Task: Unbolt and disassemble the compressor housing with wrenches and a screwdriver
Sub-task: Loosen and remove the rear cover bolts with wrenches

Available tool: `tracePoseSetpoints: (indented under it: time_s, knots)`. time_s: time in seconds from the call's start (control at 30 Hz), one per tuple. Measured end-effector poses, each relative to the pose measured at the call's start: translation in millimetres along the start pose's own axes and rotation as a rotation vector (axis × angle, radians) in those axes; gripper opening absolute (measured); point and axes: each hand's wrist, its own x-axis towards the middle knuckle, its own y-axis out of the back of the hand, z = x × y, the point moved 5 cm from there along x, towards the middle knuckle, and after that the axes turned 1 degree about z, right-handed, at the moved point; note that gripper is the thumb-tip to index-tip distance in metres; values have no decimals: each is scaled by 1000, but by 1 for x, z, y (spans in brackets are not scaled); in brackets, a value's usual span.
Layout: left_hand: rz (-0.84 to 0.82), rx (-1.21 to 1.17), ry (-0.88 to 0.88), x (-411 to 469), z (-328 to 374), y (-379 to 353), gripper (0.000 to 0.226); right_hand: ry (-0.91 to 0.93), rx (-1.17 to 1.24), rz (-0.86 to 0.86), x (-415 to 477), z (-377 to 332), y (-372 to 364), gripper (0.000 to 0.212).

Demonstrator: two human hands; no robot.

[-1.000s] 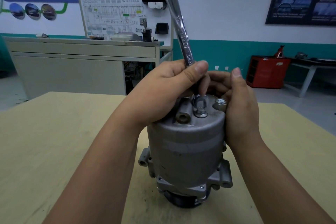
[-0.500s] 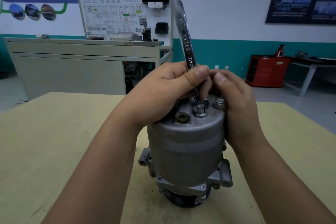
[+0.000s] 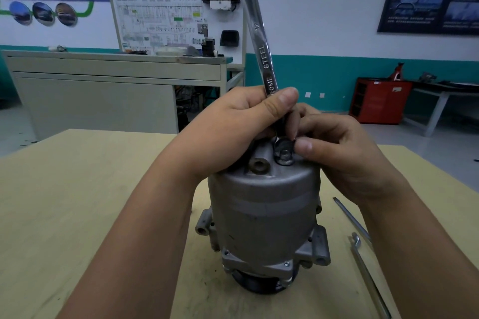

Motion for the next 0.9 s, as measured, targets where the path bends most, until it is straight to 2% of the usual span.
tracePoseSetpoints:
  time_s: [0.13,0.2,0.33,0.43,0.57,0.63,0.73,0.9]
  knots:
    - [60,66,15,1,-3,4,52,9,-4,27,0,-1,-2,7]
    - [102,18,-5,2,-4,9,59,-4,-23,39,0,-1,-1,6]
    - [152,-111,-126,2,-2,15,41,-36,-62,52,0,-1,-1,4]
    - [115,-186,-194,1,-2,16,27,-54,-55,56,-1,-3,-3,4]
    - [98,-296,-198,1,-1,15,18,-77,-60,43,-1,-4,-3,7]
    - [112,-279,-181,2,-3,15,18,-81,-57,27,-1,-6,-4,13]
    - [120,-273,-150,2,-5,18,20,-81,-87,18,-1,-6,-4,6]
    - [97,-318,-136,2,-5,19,18,-100,-107,52,-1,-5,-4,16]
